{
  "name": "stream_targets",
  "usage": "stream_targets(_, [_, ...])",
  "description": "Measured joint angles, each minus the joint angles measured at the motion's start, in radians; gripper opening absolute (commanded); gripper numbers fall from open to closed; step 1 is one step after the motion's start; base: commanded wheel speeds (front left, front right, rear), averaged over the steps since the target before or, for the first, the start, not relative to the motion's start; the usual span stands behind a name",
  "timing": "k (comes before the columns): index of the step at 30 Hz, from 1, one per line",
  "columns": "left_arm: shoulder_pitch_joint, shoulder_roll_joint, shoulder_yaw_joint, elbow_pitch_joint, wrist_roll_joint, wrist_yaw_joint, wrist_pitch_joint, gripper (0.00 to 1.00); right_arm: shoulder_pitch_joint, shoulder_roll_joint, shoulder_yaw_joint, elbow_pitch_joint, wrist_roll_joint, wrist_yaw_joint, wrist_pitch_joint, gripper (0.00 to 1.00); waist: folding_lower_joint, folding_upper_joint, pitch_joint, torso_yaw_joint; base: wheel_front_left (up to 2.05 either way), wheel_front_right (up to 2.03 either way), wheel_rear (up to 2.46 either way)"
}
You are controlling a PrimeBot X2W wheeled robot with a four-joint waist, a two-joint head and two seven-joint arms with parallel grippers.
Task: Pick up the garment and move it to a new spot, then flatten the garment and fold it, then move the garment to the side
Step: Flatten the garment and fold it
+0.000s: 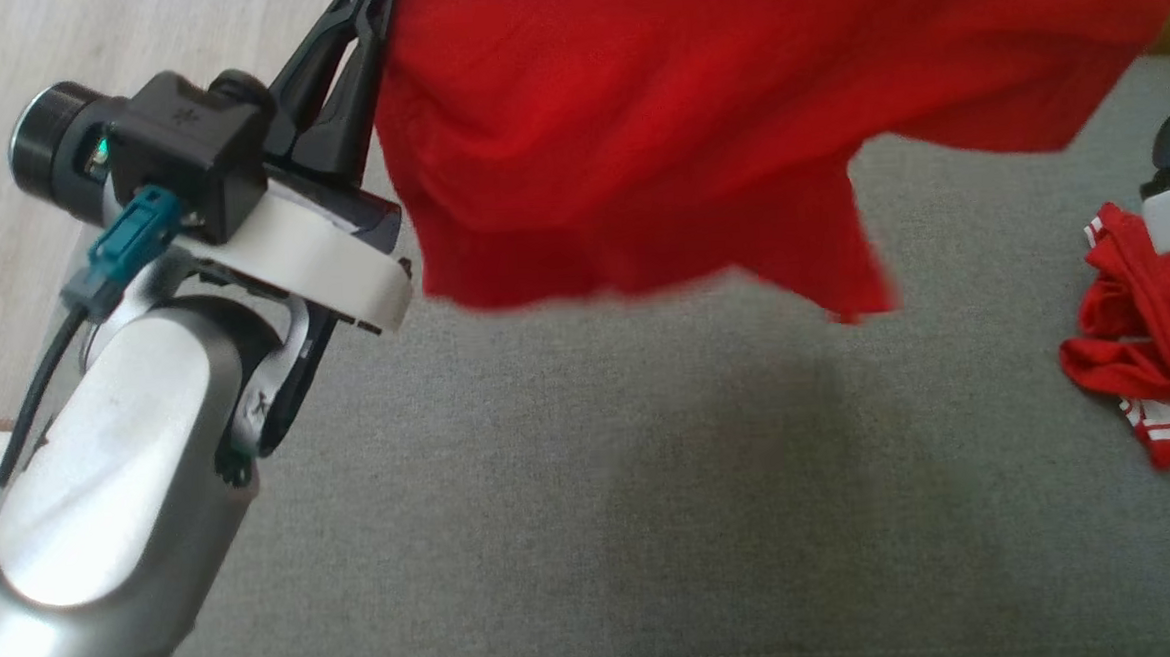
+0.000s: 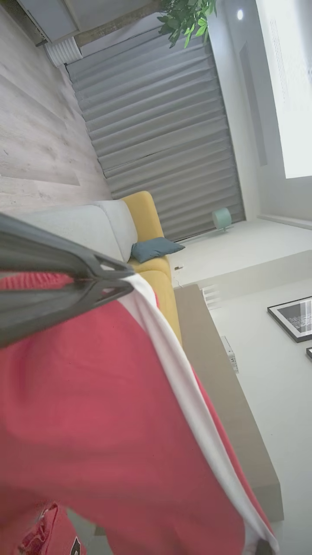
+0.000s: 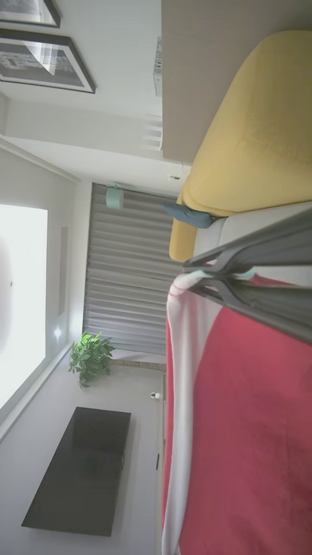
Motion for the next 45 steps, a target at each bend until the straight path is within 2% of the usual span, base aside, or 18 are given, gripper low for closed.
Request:
stream_targets(3, [-0.004,-0.001,-0.001,0.014,-0.016,-0.007,0.007,0.0,0.0,0.001,0.0,0.004,0.016,0.0,0.015,0.0,0.0,0.0,0.005,0.001,0.0,0.0,0.0])
stream_targets(7, [-0.056,-0.016,-0.007,0.107,-0.045,-0.047,0.011,0.0,-0.013,0.002,0.011,0.075,0.044,0.0,0.021,0.0,0.0,0.0,0.03,0.003,0.0,0.0,0.0])
stream_targets(10, [-0.135,-0.053,-0.008,0.24,-0.069,-0.087,-0.013,0.0,-0.076,0.002,0.041,0.199,0.071,0.0,0.009,0.0,0.0,0.0,0.057,0.003,0.0,0.0,0.0])
stream_targets(15, [-0.289,-0.129,-0.006,0.522,-0.089,-0.151,-0.105,0.0,-0.29,0.006,0.109,0.458,0.093,0.0,-0.076,0.0,0.0002,0.0,0.101,-0.002,0.0,0.0,0.0])
stream_targets(16, [-0.317,-0.142,-0.001,0.58,-0.094,-0.158,-0.131,0.0,-0.336,0.012,0.127,0.51,0.093,0.0,-0.099,0.0,0.0003,-0.0001,0.105,-0.005,0.0,0.0,0.0])
stream_targets(17, [-0.317,-0.142,-0.001,0.58,-0.094,-0.158,-0.131,0.0,-0.336,0.012,0.127,0.51,0.093,0.0,-0.099,0.0,0.0003,-0.0001,0.105,-0.005,0.0,0.0,0.0])
stream_targets(21, [-0.429,-0.18,0.026,0.771,-0.095,-0.173,-0.246,0.0,-0.514,0.051,0.192,0.693,0.096,0.0,-0.21,0.0,0.0001,0.0,0.118,-0.027,0.0,0.0,0.0])
stream_targets(26, [-0.54,-0.208,0.063,0.972,-0.095,-0.191,-0.304,0.0,-0.672,0.117,0.302,0.925,0.109,0.0,-0.286,0.0,0.0001,0.0,0.155,-0.055,0.0,0.0,0.0])
stream_targets(31, [-0.475,-0.264,0.099,1.151,-0.141,-0.2,-0.307,0.0,-0.649,0.182,0.374,1.139,0.156,0.0,-0.355,0.0,0.0004,-0.0001,0.203,-0.072,0.0,0.0,0.0])
stream_targets(35, [-0.397,-0.303,0.112,1.223,-0.159,-0.209,-0.307,0.0,-0.59,0.207,0.424,1.241,0.215,0.0,-0.414,0.0,0.0004,-0.0001,0.249,-0.075,0.0,0.0,0.0])
stream_targets(40, [-0.33,-0.339,0.131,1.233,-0.174,-0.226,-0.307,0.0,-0.484,0.214,0.476,1.264,0.3,0.0,-0.487,0.0,0.0005,-0.0001,0.288,-0.059,0.0,0.0,0.0])
stream_targets(45, [-0.167,-0.344,0.135,1.113,-0.162,-0.235,-0.307,0.0,-0.322,0.19,0.511,1.186,0.361,0.0,-0.537,0.0,0.0003,-0.0001,0.273,-0.043,0.0,0.0,0.0])
